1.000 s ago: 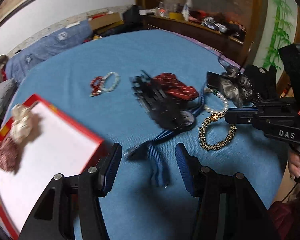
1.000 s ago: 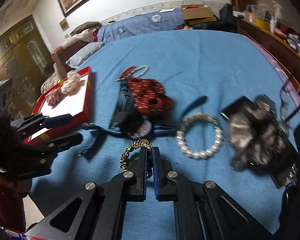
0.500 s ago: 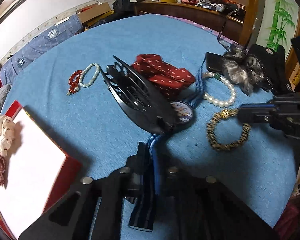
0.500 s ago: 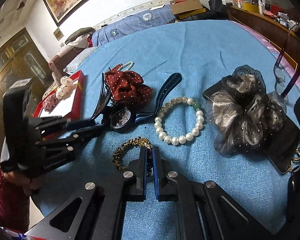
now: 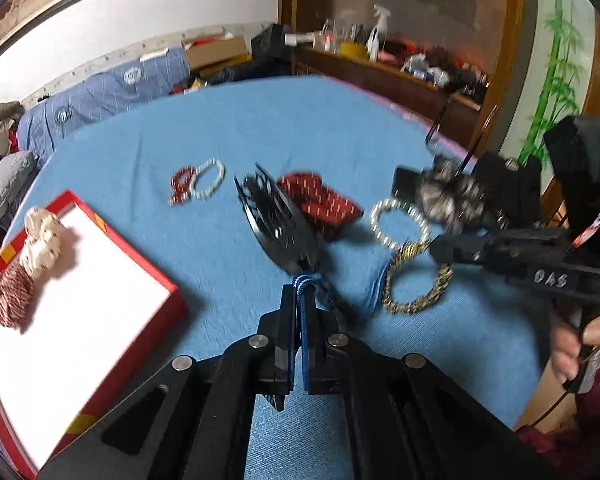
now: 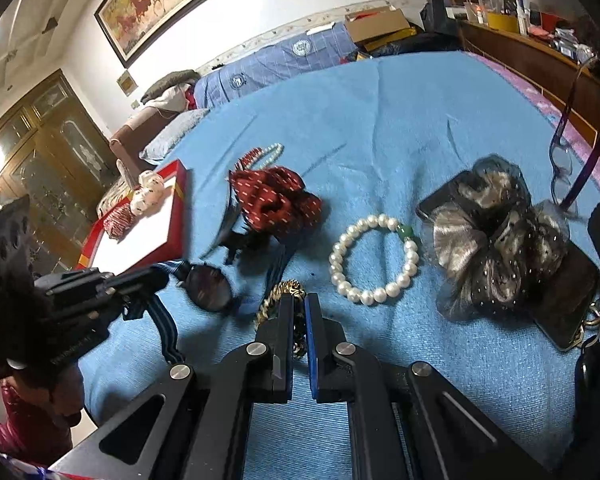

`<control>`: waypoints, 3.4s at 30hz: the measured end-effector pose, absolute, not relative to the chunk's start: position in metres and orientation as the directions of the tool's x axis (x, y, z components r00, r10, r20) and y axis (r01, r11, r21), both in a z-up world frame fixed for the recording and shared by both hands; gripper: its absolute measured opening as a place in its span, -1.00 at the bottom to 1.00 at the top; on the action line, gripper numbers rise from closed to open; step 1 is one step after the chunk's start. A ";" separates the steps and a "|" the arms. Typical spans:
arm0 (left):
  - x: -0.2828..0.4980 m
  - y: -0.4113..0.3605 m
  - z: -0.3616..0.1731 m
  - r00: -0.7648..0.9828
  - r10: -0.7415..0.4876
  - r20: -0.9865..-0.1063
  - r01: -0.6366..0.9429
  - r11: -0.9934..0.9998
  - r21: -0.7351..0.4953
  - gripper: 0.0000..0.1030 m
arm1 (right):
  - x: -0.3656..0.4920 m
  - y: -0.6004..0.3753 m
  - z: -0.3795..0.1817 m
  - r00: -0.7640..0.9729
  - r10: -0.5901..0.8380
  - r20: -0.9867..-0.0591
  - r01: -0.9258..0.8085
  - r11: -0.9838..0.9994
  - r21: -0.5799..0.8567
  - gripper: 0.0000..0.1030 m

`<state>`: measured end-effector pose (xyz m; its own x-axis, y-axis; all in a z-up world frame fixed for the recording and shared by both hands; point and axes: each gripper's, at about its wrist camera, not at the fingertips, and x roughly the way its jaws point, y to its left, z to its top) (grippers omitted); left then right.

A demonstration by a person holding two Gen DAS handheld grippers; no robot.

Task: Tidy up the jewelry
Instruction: 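Grasp the blue-strapped watch with the left gripper while the right holds the bracelet, then carry the bracelet and watch to the tray and release them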

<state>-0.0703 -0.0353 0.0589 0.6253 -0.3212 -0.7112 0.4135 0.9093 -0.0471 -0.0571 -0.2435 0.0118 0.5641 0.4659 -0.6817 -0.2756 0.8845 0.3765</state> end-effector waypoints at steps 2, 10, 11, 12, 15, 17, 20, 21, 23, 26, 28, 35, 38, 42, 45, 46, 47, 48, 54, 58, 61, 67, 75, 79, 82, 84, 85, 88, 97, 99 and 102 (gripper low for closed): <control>-0.072 -0.035 0.070 0.645 -0.332 -0.688 0.418 0.907 -0.046 -0.97 | -0.059 -0.243 0.018 0.572 0.471 -0.672 -0.285 0.882 0.376 -0.90; -0.077 -0.026 0.093 0.687 -0.350 -0.637 0.409 0.910 -0.058 -0.97 | -0.062 -0.235 0.040 0.600 0.485 -0.636 -0.312 0.874 0.371 -0.90; -0.078 -0.025 0.094 0.690 -0.349 -0.634 0.409 0.911 -0.057 -0.97 | -0.062 -0.235 0.042 0.602 0.486 -0.634 -0.314 0.874 0.371 -0.90; -0.079 -0.024 0.096 0.694 -0.348 -0.630 0.408 0.911 -0.055 -0.97 | -0.062 -0.234 0.043 0.604 0.486 -0.631 -0.316 0.873 0.371 -0.90; -0.081 -0.020 0.100 0.704 -0.352 -0.617 0.403 0.913 -0.061 -0.97 | -0.060 -0.232 0.046 0.605 0.491 -0.627 -0.321 0.871 0.373 -0.90; -0.082 -0.018 0.103 0.711 -0.353 -0.608 0.399 0.915 -0.065 -0.97 | -0.059 -0.230 0.048 0.608 0.493 -0.622 -0.325 0.870 0.371 -0.90; -0.083 -0.013 0.107 0.722 -0.353 -0.596 0.390 0.918 -0.071 -0.97 | -0.057 -0.227 0.051 0.609 0.498 -0.618 -0.334 0.867 0.369 -0.90; -0.084 -0.011 0.110 0.728 -0.351 -0.589 0.387 0.919 -0.070 -0.97 | -0.057 -0.226 0.051 0.610 0.499 -0.616 -0.338 0.866 0.368 -0.90; -0.086 -0.008 0.114 0.737 -0.346 -0.580 0.380 0.922 -0.067 -0.97 | -0.056 -0.224 0.054 0.611 0.501 -0.613 -0.345 0.865 0.364 -0.90; -0.089 0.000 0.122 0.752 -0.341 -0.564 0.369 0.927 -0.069 -0.97 | -0.055 -0.217 0.059 0.613 0.506 -0.607 -0.359 0.863 0.357 -0.90; -0.091 0.005 0.128 0.761 -0.337 -0.554 0.361 0.930 -0.069 -0.97 | -0.053 -0.212 0.063 0.613 0.512 -0.602 -0.370 0.859 0.353 -0.90; -0.098 0.027 0.144 0.794 -0.313 -0.521 0.322 0.944 -0.076 -0.96 | -0.049 -0.191 0.072 0.604 0.537 -0.589 -0.416 0.843 0.341 -0.89; -0.101 0.040 0.149 0.808 -0.293 -0.511 0.297 0.952 -0.077 -0.96 | -0.047 -0.179 0.078 0.598 0.551 -0.582 -0.439 0.833 0.338 -0.89; -0.106 0.060 0.155 0.828 -0.261 -0.497 0.254 0.964 -0.082 -0.96 | -0.043 -0.162 0.084 0.588 0.571 -0.574 -0.468 0.818 0.334 -0.89; -0.109 0.078 0.159 0.842 -0.230 -0.488 0.217 0.973 -0.083 -0.96 | -0.038 -0.143 0.090 0.577 0.590 -0.565 -0.495 0.803 0.333 -0.89; -0.110 0.085 0.160 0.847 -0.218 -0.485 0.203 0.976 -0.085 -0.96 | -0.036 -0.135 0.092 0.572 0.598 -0.561 -0.507 0.796 0.331 -0.89; -0.111 0.091 0.160 0.850 -0.209 -0.483 0.191 0.978 -0.086 -0.96 | -0.035 -0.128 0.094 0.568 0.603 -0.560 -0.516 0.791 0.329 -0.89; -0.112 0.098 0.161 0.855 -0.195 -0.480 0.173 0.981 -0.089 -0.96 | -0.033 -0.121 0.095 0.563 0.608 -0.559 -0.524 0.786 0.328 -0.89; -0.118 0.140 0.161 0.874 -0.123 -0.470 0.078 0.990 -0.115 -0.96 | -0.024 -0.071 0.101 0.516 0.653 -0.554 -0.586 0.741 0.328 -0.89; -0.114 0.168 0.154 0.874 -0.072 -0.481 0.007 0.991 -0.135 -0.96 | -0.013 -0.039 0.096 0.486 0.666 -0.566 -0.613 0.721 0.323 -0.89; -0.110 0.185 0.147 0.872 -0.046 -0.487 -0.029 0.989 -0.145 -0.96 | -0.002 -0.018 0.090 0.465 0.669 -0.580 -0.617 0.715 0.330 -0.89; -0.096 0.214 0.130 0.861 0.029 -0.509 -0.119 0.982 -0.144 -0.96 | 0.021 0.013 0.076 0.443 0.673 -0.592 -0.603 0.712 0.359 -0.88; -0.075 0.234 0.107 0.852 0.096 -0.515 -0.196 0.970 -0.143 -0.96 | 0.053 0.044 0.054 0.446 0.681 -0.581 -0.572 0.716 0.401 -0.88; -0.066 0.239 0.090 0.828 0.098 -0.552 -0.209 0.968 -0.142 -0.96 | 0.066 0.055 0.040 0.447 0.670 -0.592 -0.552 0.728 0.407 -0.88; -0.063 0.242 0.079 0.812 0.087 -0.577 -0.212 0.965 -0.152 -0.96 | 0.075 0.058 0.027 0.434 0.659 -0.614 -0.534 0.737 0.414 -0.88; -0.060 0.244 0.075 0.804 0.083 -0.588 -0.214 0.964 -0.156 -0.96 | 0.081 0.059 0.019 0.429 0.645 -0.632 -0.523 0.748 0.409 -0.88; -0.059 0.244 0.073 0.801 0.086 -0.592 -0.217 0.964 -0.153 -0.96 | 0.083 0.059 0.015 0.426 0.641 -0.638 -0.517 0.751 0.410 -0.88; -0.054 0.248 0.067 0.791 0.083 -0.606 -0.226 0.960 -0.164 -0.96 | 0.090 0.059 0.006 0.428 0.611 -0.666 -0.502 0.774 0.387 -0.88; -0.049 0.252 0.052 0.765 0.060 -0.641 -0.233 0.954 -0.189 -0.96 | 0.099 0.055 -0.008 0.415 0.582 -0.700 -0.478 0.794 0.377 -0.87; -0.049 0.250 0.050 0.764 0.059 -0.642 -0.230 0.955 -0.187 -0.96 | 0.099 0.054 -0.010 0.408 0.580 -0.705 -0.474 0.794 0.379 -0.87; -0.049 0.249 0.050 0.768 0.065 -0.637 -0.230 0.956 -0.180 -0.90 | 0.099 0.052 -0.012 0.410 0.577 -0.706 -0.470 0.797 0.379 -0.85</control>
<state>-0.0491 0.2491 0.0499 0.7681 0.0651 -0.6370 -0.2305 0.9562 -0.1802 0.0990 0.0523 -0.0120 0.4096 0.5771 -0.7065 -0.4696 0.7974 0.3791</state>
